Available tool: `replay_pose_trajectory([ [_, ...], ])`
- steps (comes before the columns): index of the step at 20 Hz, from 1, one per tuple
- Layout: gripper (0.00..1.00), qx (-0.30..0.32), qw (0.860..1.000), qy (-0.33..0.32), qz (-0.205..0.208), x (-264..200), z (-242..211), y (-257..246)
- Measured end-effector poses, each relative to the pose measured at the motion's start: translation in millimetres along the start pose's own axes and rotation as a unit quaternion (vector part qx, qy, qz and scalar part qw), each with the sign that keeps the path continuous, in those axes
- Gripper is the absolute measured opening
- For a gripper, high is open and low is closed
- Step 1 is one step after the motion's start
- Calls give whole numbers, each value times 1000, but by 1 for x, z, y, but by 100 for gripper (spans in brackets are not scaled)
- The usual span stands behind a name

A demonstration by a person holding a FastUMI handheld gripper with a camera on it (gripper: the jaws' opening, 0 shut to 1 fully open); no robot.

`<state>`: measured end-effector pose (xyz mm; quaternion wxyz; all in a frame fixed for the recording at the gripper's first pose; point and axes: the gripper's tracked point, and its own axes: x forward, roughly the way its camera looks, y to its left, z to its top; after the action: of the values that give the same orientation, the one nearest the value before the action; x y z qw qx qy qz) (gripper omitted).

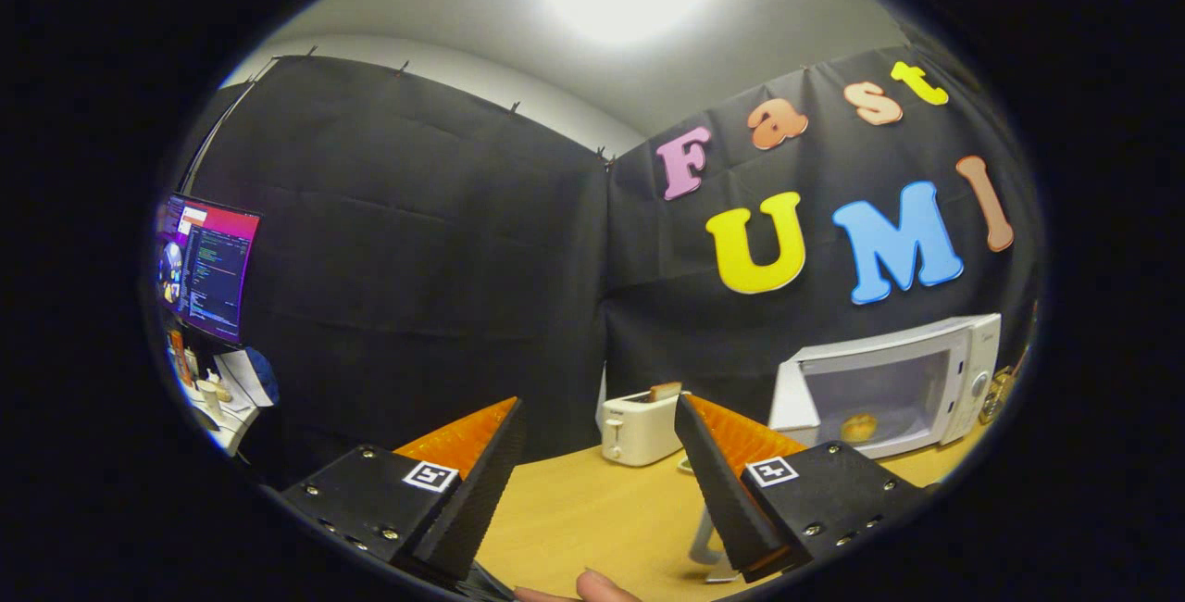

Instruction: Open the microwave, put the food inside, and close the microwave door.

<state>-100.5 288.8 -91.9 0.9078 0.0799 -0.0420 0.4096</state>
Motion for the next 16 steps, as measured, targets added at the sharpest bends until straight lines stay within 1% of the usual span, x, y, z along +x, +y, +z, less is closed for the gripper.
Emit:
replay_pose_trajectory([
  [2, 97, -4, 999, 40, 16, 8, -27, 12],
  [4, 95, -25, 998, 58, 6, 10, -51, 6],
  [5, 92, -31, 997, 66, -5, 13, -64, 1],
  [7, 87, -27, 996, 84, -12, 18, -85, -7],
  [8, 80, -20, 996, 90, -12, 19, -93, -10],
  [9, 72, -14, 995, 97, -19, 20, -100, -15],
  [10, 66, -9, 994, 103, -30, 18, -106, -23],
  [11, 53, -5, 994, 105, -41, 19, -110, -31],
  [12, 48, -4, 992, 110, -60, 18, -114, -42],
  [13, 33, -1, 990, 115, -76, 18, -119, -53],
  [14, 27, 2, 987, 124, -98, 16, -125, -66],
  [15, 15, 3, 982, 134, -132, 11, -131, -87],
  [16, 8, 18, 982, 130, -133, 10, -130, -90],
])
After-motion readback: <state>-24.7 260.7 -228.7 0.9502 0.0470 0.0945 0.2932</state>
